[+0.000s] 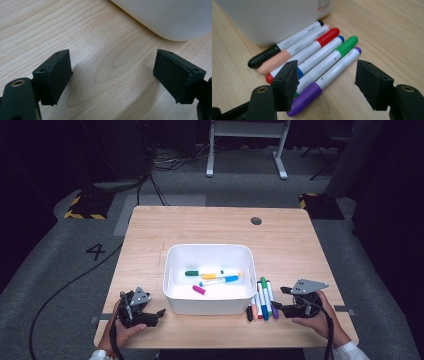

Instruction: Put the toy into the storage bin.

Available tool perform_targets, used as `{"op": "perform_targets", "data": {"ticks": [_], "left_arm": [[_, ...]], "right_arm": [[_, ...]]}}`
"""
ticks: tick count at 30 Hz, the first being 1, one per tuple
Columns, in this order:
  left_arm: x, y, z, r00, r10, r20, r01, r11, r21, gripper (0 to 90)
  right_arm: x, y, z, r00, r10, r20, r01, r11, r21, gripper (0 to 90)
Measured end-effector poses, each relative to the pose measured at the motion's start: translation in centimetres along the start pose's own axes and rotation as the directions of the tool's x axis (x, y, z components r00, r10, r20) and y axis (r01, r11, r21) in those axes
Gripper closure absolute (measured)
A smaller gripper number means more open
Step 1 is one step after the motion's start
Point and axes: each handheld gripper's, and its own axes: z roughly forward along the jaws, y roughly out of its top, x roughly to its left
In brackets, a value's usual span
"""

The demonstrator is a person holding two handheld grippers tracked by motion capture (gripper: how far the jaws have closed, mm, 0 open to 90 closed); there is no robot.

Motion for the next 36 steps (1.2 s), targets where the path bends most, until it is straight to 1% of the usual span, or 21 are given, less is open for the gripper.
{"op": "perform_targets", "data": {"ticks": [4,6,7,9,10,11,14,16,17,18,19,20,21,22,23,24,25,26,28,31,36], "left_arm": [[0.0,0.0,0.0,1.0000,0.000,0.001,0.000,1.0000,0.001,15.3],[0.0,0.0,0.0,1.0000,0.000,0.001,0.000,1.0000,0.000,15.3],[0.0,0.0,0.0,1.0000,0.000,0.001,0.000,1.0000,0.000,15.3],[0.0,0.0,0.0,1.0000,0.000,0.001,0.000,1.0000,0.000,15.3],[0.0,0.0,0.0,1.0000,0.000,0.001,0.000,1.0000,0.000,15.3],[0.0,0.0,0.0,1.0000,0.000,0.001,0.000,1.0000,0.000,15.3],[0.0,0.0,0.0,1.0000,0.000,0.000,0.000,1.0000,0.000,15.4],[0.0,0.0,0.0,1.0000,0.000,0.001,0.000,1.0000,0.000,15.4],[0.0,0.0,0.0,1.0000,0.000,0.001,0.000,1.0000,0.000,15.3],[0.0,0.0,0.0,1.0000,0.000,0.000,0.000,1.0000,0.000,15.4],[0.0,0.0,0.0,1.0000,0.000,-0.001,0.000,1.0000,0.000,15.4],[0.0,0.0,0.0,1.0000,0.000,-0.001,0.000,1.0000,0.000,15.4],[0.0,0.0,0.0,1.0000,0.001,-0.001,-0.001,1.0000,0.000,15.3],[0.0,0.0,0.0,1.0000,0.006,0.000,-0.006,1.0000,-0.001,15.3],[0.0,0.0,0.0,1.0000,0.001,0.001,-0.001,1.0000,0.000,15.4],[0.0,0.0,0.0,1.0000,0.001,0.001,-0.001,1.0000,0.000,15.3],[0.0,0.0,0.0,1.0000,0.001,0.000,-0.001,1.0000,-0.001,15.3],[0.0,0.0,0.0,1.0000,0.001,0.001,-0.001,1.0000,0.000,15.3],[0.0,0.0,0.0,1.0000,0.000,-0.001,0.000,1.0000,0.000,15.3],[0.0,0.0,0.0,1.0000,0.001,0.001,-0.001,1.0000,0.000,15.3],[0.0,0.0,0.0,1.0000,0.000,0.001,0.000,1.0000,0.000,15.4]], "right_arm": [[-0.2,-1.1,0.9,0.9999,0.011,0.005,-0.011,0.999,0.031,35.7],[-0.4,-1.5,1.2,0.9998,0.020,0.003,-0.020,0.999,0.040,35.7],[-0.4,-1.7,1.3,0.9995,0.033,0.002,-0.033,0.999,0.043,35.7],[-0.5,-2.0,1.4,0.9994,0.033,-0.003,-0.033,0.998,0.054,37.4],[-0.4,-2.1,1.6,0.9992,0.040,0.002,-0.040,0.997,0.065,37.8],[-0.5,-2.3,1.7,0.9995,0.030,0.010,-0.031,0.997,0.077,38.0],[-0.9,-2.8,1.8,0.9987,0.047,0.018,-0.049,0.995,0.087,40.5],[-1.4,-3.4,1.5,0.9962,0.083,0.028,-0.085,0.993,0.084,44.6],[-1.7,-3.7,1.3,0.9939,0.107,0.029,-0.108,0.992,0.070,47.0],[-1.9,-3.9,1.2,0.9929,0.114,0.032,-0.116,0.991,0.067,48.8],[-2.1,-4.2,1.0,0.9901,0.135,0.037,-0.137,0.989,0.056,51.7],[-2.1,-4.2,1.0,0.9901,0.135,0.037,-0.137,0.989,0.056,51.7],[-2.5,-4.6,0.5,0.9864,0.155,0.055,-0.158,0.986,0.046,58.7],[-2.7,-4.8,0.3,0.9842,0.161,0.072,-0.165,0.985,0.048,61.6],[-2.9,-5.0,0.2,0.9818,0.171,0.083,-0.174,0.984,0.039,64.0],[-2.9,-5.0,0.2,0.9818,0.171,0.083,-0.174,0.984,0.039,64.0],[-3.3,-5.3,0.0,0.9768,0.192,0.095,-0.195,0.981,0.025,68.9],[-3.3,-5.4,-0.1,0.9744,0.199,0.104,-0.203,0.979,0.023,70.9],[-3.5,-5.4,-0.1,0.9738,0.191,0.123,-0.196,0.980,0.025,73.5],[-3.5,-5.4,-0.1,0.9730,0.187,0.136,-0.192,0.981,0.022,74.6],[-3.5,-5.5,0.0,0.9739,0.174,0.145,-0.178,0.984,0.011,75.3]]}}
